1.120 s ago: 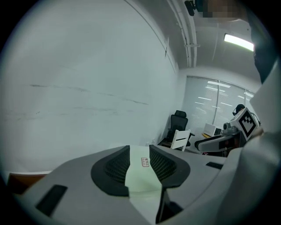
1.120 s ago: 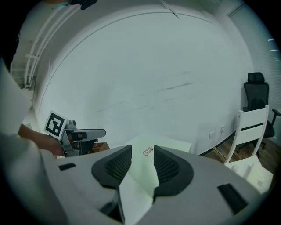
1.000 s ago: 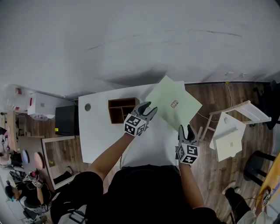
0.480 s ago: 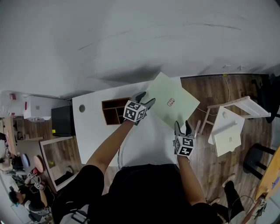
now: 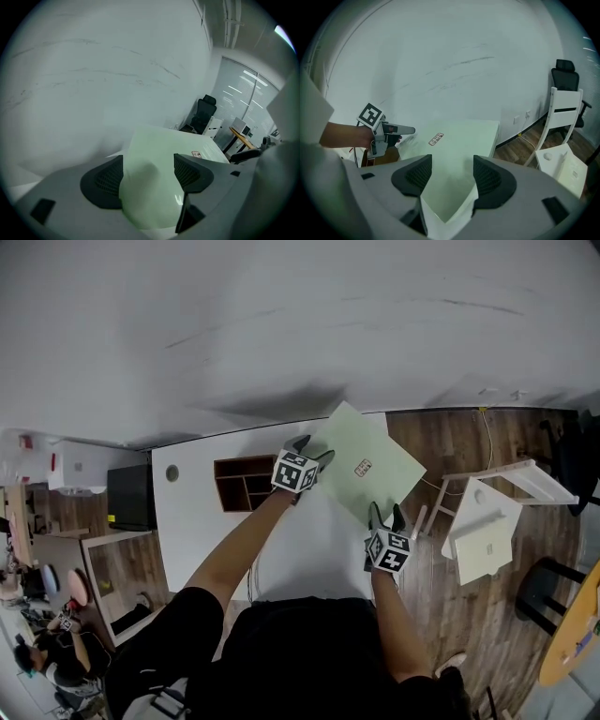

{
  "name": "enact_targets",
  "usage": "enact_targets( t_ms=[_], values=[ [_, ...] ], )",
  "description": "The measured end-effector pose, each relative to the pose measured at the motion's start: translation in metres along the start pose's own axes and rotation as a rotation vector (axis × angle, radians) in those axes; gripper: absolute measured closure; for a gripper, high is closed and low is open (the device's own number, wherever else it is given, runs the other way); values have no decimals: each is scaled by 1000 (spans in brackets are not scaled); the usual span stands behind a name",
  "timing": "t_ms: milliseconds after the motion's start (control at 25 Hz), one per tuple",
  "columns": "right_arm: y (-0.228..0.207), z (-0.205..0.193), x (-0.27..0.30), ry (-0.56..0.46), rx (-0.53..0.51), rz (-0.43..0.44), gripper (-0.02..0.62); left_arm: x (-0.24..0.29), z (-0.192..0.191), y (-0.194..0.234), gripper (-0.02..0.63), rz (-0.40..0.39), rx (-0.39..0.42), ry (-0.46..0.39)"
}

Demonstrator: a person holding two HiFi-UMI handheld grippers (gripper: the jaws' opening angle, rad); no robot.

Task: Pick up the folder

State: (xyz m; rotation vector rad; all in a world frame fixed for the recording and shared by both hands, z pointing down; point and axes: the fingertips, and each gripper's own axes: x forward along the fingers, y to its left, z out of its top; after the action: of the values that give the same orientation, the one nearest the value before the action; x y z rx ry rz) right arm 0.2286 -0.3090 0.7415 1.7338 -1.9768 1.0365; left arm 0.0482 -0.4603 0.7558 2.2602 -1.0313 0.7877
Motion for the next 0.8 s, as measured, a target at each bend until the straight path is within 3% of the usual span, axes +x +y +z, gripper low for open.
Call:
enact_targets(
  t_ms=[240,520,800],
  values=[
    [-4,-4,5,11,43,-10,318,19,0,9,279,22,64,70],
    [-11,-5,6,9,99,-55,305,32,-6,16,279,-19,6,127],
    [-30,-9,11,40,185,-84,298,36,-7,17,275,-51,-25,127]
  ],
)
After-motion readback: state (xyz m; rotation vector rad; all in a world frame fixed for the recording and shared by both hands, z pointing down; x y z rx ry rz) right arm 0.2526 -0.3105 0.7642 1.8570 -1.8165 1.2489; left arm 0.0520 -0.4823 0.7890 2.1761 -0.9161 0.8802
